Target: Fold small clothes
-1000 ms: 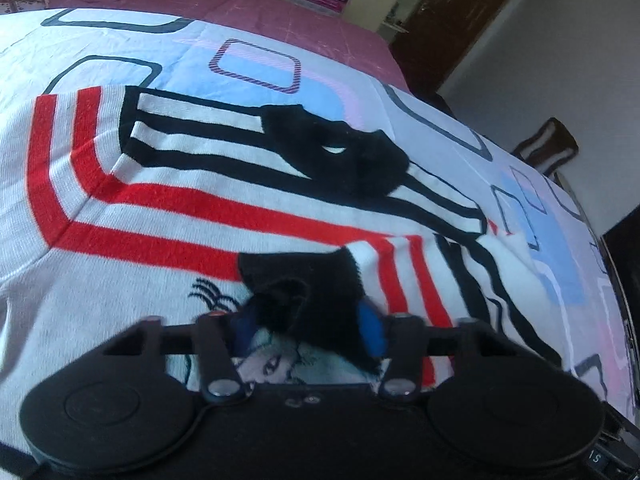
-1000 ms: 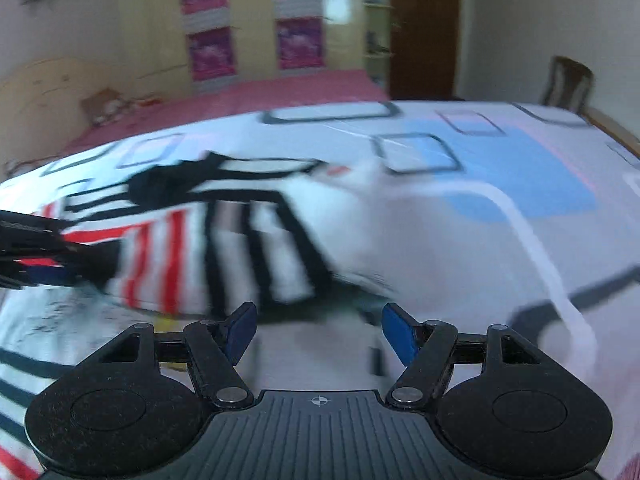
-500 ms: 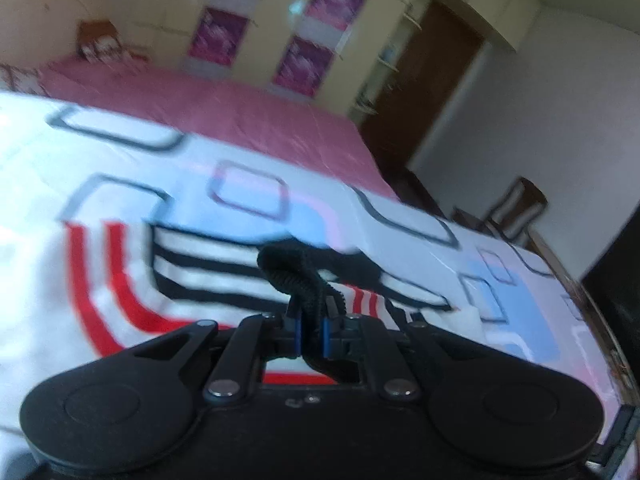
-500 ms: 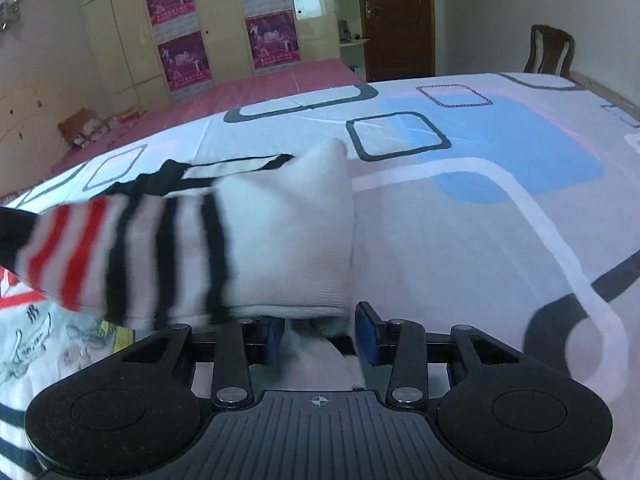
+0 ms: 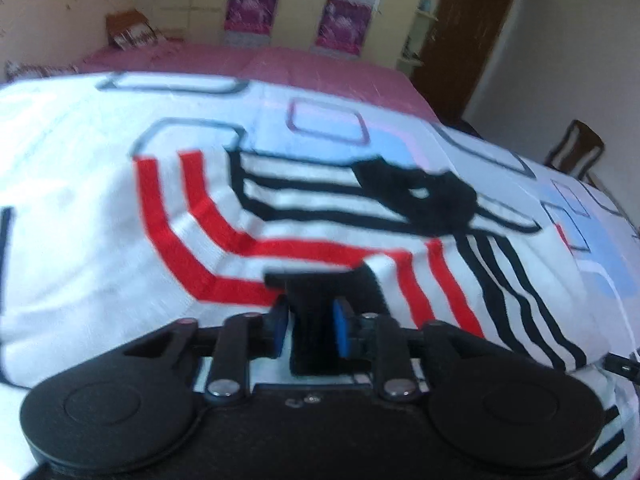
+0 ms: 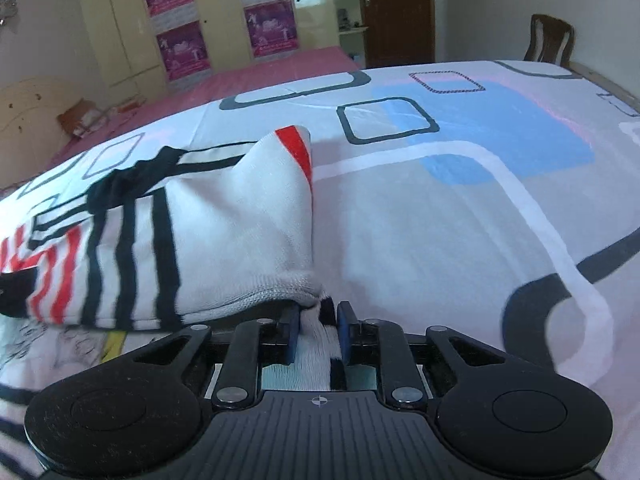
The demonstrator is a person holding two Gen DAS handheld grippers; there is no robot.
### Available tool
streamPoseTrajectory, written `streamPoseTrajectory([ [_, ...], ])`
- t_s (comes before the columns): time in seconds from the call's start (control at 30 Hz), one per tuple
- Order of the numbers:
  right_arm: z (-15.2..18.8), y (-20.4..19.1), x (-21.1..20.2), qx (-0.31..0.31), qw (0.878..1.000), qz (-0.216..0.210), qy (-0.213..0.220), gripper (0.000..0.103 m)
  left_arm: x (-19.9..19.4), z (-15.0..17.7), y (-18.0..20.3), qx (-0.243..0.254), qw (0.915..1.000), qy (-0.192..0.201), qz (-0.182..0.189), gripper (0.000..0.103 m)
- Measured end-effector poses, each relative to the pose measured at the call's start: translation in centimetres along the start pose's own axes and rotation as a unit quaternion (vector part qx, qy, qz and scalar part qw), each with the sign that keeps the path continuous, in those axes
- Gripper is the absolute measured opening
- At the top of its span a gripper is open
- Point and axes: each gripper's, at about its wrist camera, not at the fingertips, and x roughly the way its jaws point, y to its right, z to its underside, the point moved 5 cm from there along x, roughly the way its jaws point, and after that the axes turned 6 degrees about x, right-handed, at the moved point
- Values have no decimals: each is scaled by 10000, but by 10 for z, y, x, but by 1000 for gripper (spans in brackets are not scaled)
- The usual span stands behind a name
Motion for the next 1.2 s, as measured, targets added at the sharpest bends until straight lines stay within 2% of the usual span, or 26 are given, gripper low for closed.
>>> streamPoseTrajectory([
  [0.03,-3,2,-6,39,9999,-33,100,51,-6,-2,-3,-15,9999,129,-70,27],
  [0.07,-8,3,-12,45,9997,-54,220,57,-12,-5,-4,-28,9997,231,-119,29],
  [0.13,-21,3,-13,26,9992,-107,382,59,-14,-10,-3,18,9992,376,-112,29],
  [0.3,-58,-3,30,113,9991,-320,256,59,-5,-15,26,353,9985,371,198,29],
  [0.4,-76,-10,63,69,9991,-384,164,59,11,-12,40,505,9981,264,253,29],
  [0.53,-92,-14,103,142,9989,-449,-11,59,33,-2,38,571,9983,16,116,29],
  [0.57,-95,-15,110,165,9987,-471,-33,56,35,1,36,542,9985,-25,97,29],
  [0.6,-97,-16,117,189,9985,-518,-54,41,36,3,33,517,9986,-16,92,30],
  [0.63,-100,-17,122,244,9979,-590,-104,33,37,4,31,493,9987,0,101,31],
  [0.73,-104,-17,128,242,9982,-543,-81,29,38,4,24,238,9996,2,171,31],
  [0.77,-105,-16,127,180,9987,-481,-11,21,38,4,23,192,9997,-4,177,30],
  [0.83,-106,-5,128,223,9993,-276,142,19,38,4,23,223,9996,1,157,29],
  [0.87,-105,0,130,344,9987,-344,127,19,37,5,24,274,9995,17,149,29],
  [0.97,-103,-12,124,-104,9996,-86,241,20,37,4,26,362,9993,-8,92,29],
  [1.07,-107,-16,106,-162,9985,22,528,20,31,3,30,444,9990,-45,-34,29],
  [1.13,-108,-27,93,-348,9971,-79,676,20,27,4,33,520,9986,-16,-63,30],
  [1.2,-104,-46,86,-481,9963,-396,599,20,25,8,33,544,9985,-3,-103,31],
])
